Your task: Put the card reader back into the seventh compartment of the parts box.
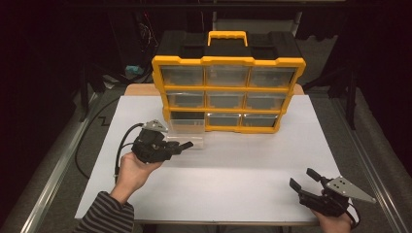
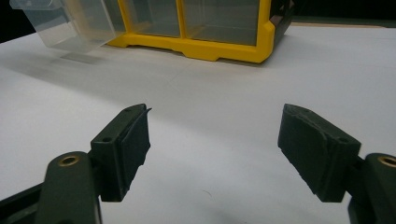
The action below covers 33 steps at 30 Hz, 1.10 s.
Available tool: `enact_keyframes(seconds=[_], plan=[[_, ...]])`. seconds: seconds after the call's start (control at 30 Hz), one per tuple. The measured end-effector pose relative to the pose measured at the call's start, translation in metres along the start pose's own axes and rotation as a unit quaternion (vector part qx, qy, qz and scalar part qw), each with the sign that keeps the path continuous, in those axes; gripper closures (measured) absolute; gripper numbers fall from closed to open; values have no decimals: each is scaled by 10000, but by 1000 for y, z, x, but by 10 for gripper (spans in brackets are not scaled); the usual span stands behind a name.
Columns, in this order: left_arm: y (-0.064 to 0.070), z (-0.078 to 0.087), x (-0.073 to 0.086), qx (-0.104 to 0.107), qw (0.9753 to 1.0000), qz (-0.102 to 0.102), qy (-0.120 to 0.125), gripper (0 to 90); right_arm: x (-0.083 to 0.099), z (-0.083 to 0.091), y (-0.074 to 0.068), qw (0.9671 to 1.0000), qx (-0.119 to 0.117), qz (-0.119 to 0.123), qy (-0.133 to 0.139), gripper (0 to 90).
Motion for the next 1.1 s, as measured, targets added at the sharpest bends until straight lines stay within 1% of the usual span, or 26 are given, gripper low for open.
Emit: enact_keyframes(seconds=[0.07,0.13,0.17,0.2,0.3,0.47,0.53,0.57,0.6,0.67,0.77,0.8,0.83,0.87,0.9,0.93,1.0,1.07,1.1], plan=[[-3,-1,-2,31,10000,70,8,739,0,0,0,10000,-4,-5,-20,253],[-5,-1,-3,20,9999,110,23,739,0,-1,0,10000,-6,8,-17,253],[-7,-2,-3,0,9999,99,15,739,0,-1,0,10000,-8,5,-21,253],[-8,-2,-4,14,9999,136,12,739,0,-1,0,10000,-7,6,-19,253],[-10,-1,-6,42,9997,218,68,739,1,0,0,10000,-4,-7,-32,253],[-13,0,-9,28,9996,251,106,739,1,-1,0,10000,-14,-6,-16,253],[-15,-1,-10,-7,9996,249,112,739,1,-1,0,10000,-11,-11,-17,253],[-17,-1,-11,-83,9997,194,87,739,1,-1,0,10000,-1,-11,-24,253],[-18,-1,-13,-114,9997,181,96,739,1,-1,0,10000,-1,-16,-25,253],[-19,-2,-18,-99,9997,205,123,739,1,-1,0,10000,-1,-19,-23,253],[-21,-6,-20,-134,9997,203,93,739,1,0,0,10000,1,-19,-24,253],[-23,-10,-22,-106,9996,233,89,739,1,0,0,10000,1,-14,-24,253],[-23,-10,-23,-58,9995,277,119,739,1,0,0,10000,-4,-28,-23,253],[-23,-10,-23,-58,9995,277,119,739,1,0,0,10000,-4,-28,-23,253],[-25,-11,-28,-101,9995,267,141,739,0,0,1,10000,-3,-17,-7,253],[-25,-11,-28,-101,9995,267,141,739,0,0,1,10000,-3,-17,-7,253],[-26,-11,-34,-146,9995,239,177,739,0,0,1,10000,-4,-8,-7,253],[-26,-13,-42,-166,9994,215,207,739,0,0,0,10000,1,-31,-3,253],[-26,-13,-42,-166,9994,215,207,739,0,0,0,10000,1,-31,-3,253]])
Point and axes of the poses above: each handheld gripper's, and its own axes: z roughly backward along the jaws, x roughly out of its underside, y roughly to its right, the point moved 9 cm from there along -z, roughly forward along the jaws, and after that the axes turned 15 degrees about -x, right-handed, at the moved point
